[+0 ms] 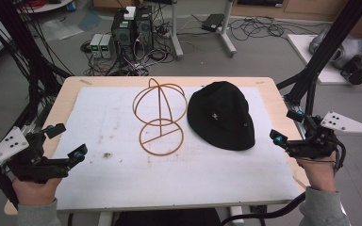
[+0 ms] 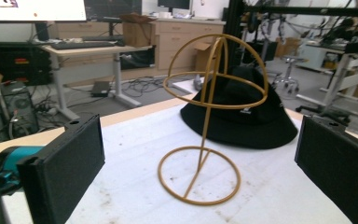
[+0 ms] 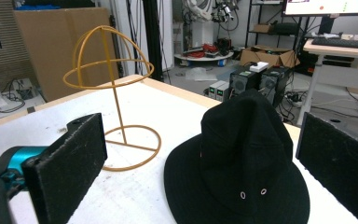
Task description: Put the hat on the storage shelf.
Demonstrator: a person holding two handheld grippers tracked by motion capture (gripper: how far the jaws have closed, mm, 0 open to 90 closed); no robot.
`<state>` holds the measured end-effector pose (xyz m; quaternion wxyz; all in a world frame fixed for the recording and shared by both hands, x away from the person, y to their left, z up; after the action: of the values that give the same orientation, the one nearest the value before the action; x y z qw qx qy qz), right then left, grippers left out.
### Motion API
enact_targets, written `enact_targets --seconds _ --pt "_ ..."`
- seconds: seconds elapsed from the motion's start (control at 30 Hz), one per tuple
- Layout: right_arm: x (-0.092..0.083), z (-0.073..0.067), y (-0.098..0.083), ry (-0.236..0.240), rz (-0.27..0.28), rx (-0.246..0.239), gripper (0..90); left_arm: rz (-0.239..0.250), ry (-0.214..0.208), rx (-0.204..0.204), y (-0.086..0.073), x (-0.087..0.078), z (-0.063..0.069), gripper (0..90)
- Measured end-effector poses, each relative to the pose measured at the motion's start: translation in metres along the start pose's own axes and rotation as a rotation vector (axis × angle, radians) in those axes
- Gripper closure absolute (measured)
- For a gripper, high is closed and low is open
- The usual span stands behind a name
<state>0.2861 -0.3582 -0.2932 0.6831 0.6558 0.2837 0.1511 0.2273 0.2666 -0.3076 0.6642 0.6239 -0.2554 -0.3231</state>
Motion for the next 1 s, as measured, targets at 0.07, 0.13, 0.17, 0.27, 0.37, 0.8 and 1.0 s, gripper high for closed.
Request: enact_targets --seconds 0.07,0.13,0.17,0.27,0.37,0.8,1.0 --pt "0.000 0.000 0.000 0.003 -0.005 0.004 0.8 0.001 -0.002 -0.004 0.000 0.000 0.000 1.7" --pt "0.001 0.000 -0.001 0.000 -0.007 -0.001 0.8 0.002 -0.006 -0.006 0.000 0.000 0.000 1.7" --pt "0.001 0.000 -0.001 0.000 -0.006 -0.001 0.8 0.004 -0.006 -0.008 0.000 0.000 0.000 1.7" --pt "0.001 -0.001 -0.001 0.001 -0.009 0.001 0.8 0.006 -0.010 -0.010 0.001 0.000 0.000 1.7" --pt "0.002 -0.001 -0.001 -0.003 -0.010 0.000 0.9 0.003 -0.013 -0.010 0.001 0.000 0.000 1.7" --pt "0.010 0.000 0.007 -0.021 -0.005 -0.004 0.8 0.000 -0.025 -0.027 -0.001 0.003 -0.001 1.7" --pt "0.028 -0.002 0.018 -0.003 -0.028 -0.036 0.8 0.003 -0.022 -0.033 0.001 0.002 -0.001 1.7"
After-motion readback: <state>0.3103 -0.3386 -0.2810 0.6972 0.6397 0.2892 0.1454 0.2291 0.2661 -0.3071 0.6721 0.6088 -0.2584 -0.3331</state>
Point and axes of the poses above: each handheld gripper's, and its own axes: x roughly forward along the jaws, y roughly out of its top, z roughly to its right, the point moved 2 cm from there along x, roughly forward along the jaws, and after that the axes turned 9 degrees about -y, right-handed, at the moved point
